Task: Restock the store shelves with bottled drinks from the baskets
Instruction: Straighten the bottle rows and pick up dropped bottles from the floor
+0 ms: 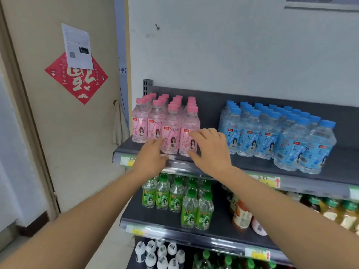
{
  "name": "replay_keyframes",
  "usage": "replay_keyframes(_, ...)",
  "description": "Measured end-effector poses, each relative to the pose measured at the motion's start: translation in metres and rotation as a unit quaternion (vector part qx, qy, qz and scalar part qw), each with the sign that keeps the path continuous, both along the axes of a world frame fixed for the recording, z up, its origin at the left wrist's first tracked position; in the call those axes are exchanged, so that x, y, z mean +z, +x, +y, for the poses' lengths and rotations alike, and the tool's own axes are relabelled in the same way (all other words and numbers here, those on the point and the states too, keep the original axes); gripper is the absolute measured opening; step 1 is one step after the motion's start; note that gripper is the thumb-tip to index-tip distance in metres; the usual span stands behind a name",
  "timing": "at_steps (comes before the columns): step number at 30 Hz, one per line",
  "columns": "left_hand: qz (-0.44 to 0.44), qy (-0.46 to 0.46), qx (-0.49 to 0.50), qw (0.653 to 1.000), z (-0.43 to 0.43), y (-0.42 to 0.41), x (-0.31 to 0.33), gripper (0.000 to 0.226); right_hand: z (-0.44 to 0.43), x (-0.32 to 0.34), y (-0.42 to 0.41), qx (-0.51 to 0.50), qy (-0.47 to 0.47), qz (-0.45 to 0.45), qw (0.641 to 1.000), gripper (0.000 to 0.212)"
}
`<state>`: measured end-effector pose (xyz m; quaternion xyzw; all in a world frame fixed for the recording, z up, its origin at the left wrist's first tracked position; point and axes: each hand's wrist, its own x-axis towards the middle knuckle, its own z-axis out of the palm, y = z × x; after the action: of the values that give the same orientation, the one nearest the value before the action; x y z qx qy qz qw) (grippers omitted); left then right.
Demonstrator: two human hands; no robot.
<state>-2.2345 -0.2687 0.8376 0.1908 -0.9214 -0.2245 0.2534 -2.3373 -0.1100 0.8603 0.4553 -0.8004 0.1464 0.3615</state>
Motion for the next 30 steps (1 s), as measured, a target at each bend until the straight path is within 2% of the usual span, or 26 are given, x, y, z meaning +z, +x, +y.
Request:
replay_keyframes(5,-0.005,-0.074,0.000,0.997,0.036,0.022,-0.040,0.057,0.041,-0.045,0.013,0.022,0.051,-0.031,0.998,0.046)
replay_keyframes(9,-0.065,-0.115,-0.026,0.991,0.059,0.034,-0.087,0.057,0.069,-0.085,0.021,0.039,0.159,-0.057,0.985,0.041)
replay_keyframes(12,-0.121,-0.098,-0.028,0.987,0.072,0.040,-0.121,0.057,0.088,-0.114,0.029,0.010,0.228,-0.082,0.970,0.040)
replay_keyframes(17,-0.206,-0.080,-0.061,0.973,0.085,0.052,-0.183,0.057,0.117,-0.164,0.042,-0.036,0.287,-0.162,0.943,0.040)
replay_keyframes(25,-0.300,-0.046,-0.098,0.948,0.110,0.084,-0.273,0.041,0.164,-0.254,0.077,-0.122,0.342,-0.299,0.882,0.042)
replay_keyframes(30,-0.341,-0.017,-0.122,0.932,0.136,0.096,-0.324,0.044,0.191,-0.312,0.094,-0.150,0.361,-0.361,0.847,0.037)
